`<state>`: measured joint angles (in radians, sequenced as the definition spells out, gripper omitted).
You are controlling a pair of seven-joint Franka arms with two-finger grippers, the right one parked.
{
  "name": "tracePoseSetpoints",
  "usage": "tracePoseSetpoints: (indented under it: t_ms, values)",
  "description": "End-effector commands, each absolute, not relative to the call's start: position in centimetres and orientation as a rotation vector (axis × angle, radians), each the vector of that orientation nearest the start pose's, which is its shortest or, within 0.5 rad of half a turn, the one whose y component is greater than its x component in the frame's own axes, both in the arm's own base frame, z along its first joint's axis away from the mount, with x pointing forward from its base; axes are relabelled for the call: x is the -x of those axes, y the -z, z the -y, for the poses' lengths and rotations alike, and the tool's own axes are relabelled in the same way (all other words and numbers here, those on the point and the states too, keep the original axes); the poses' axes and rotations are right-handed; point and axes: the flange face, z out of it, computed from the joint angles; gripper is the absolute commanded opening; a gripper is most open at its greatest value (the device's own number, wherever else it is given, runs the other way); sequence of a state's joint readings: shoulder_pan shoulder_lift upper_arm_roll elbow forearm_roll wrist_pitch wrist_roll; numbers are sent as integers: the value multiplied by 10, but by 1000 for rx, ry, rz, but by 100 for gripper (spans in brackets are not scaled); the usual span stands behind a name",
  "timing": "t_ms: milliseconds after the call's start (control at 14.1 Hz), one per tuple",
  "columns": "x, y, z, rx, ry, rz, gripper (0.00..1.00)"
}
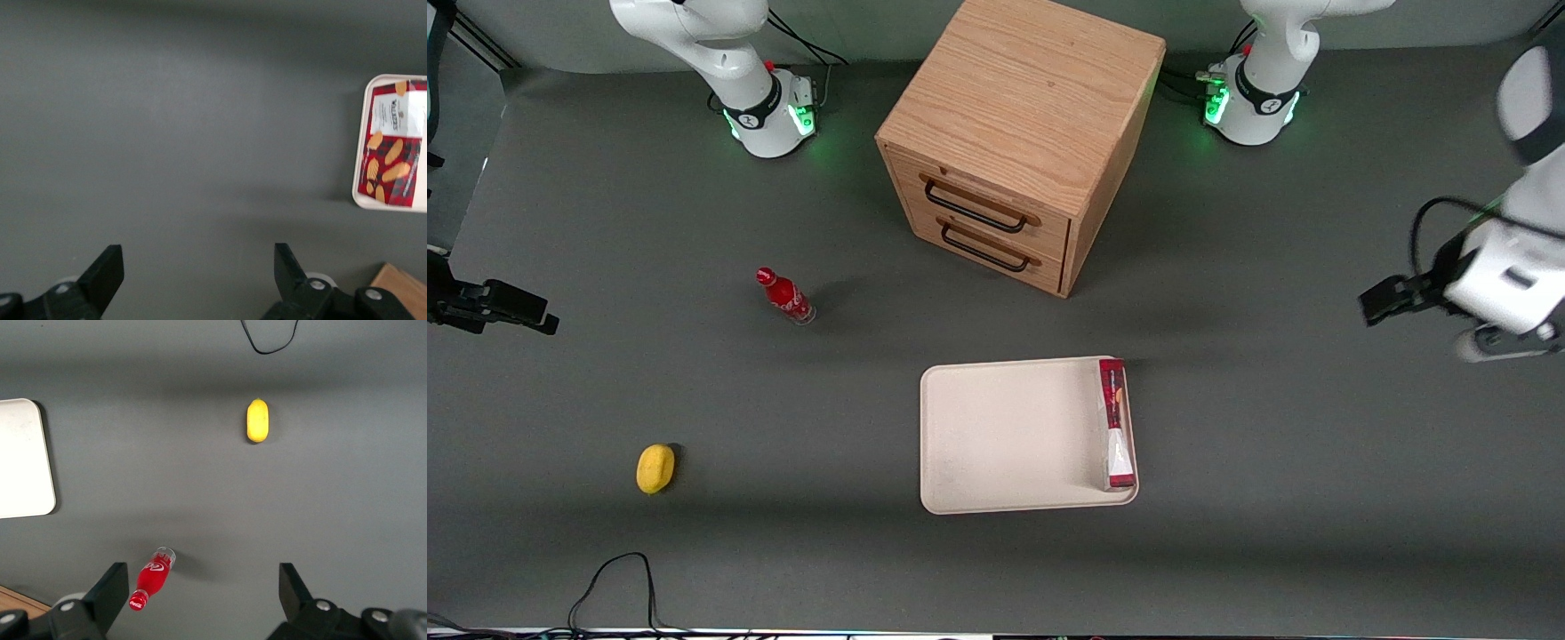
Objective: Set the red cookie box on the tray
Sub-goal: 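Open the left gripper and raise it away from the tray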
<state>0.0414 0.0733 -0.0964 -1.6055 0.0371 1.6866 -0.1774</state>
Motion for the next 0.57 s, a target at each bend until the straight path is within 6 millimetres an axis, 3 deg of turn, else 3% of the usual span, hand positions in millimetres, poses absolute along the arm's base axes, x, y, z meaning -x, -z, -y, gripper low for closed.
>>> tracePoseSetpoints:
  t_ms: [0,212,495]
  values:
    - [-524,-594,3,3144,42,195,100]
    - [-486,-616,-2,3135,40,182,100]
    - [-480,-619,0,3136,3,85,100]
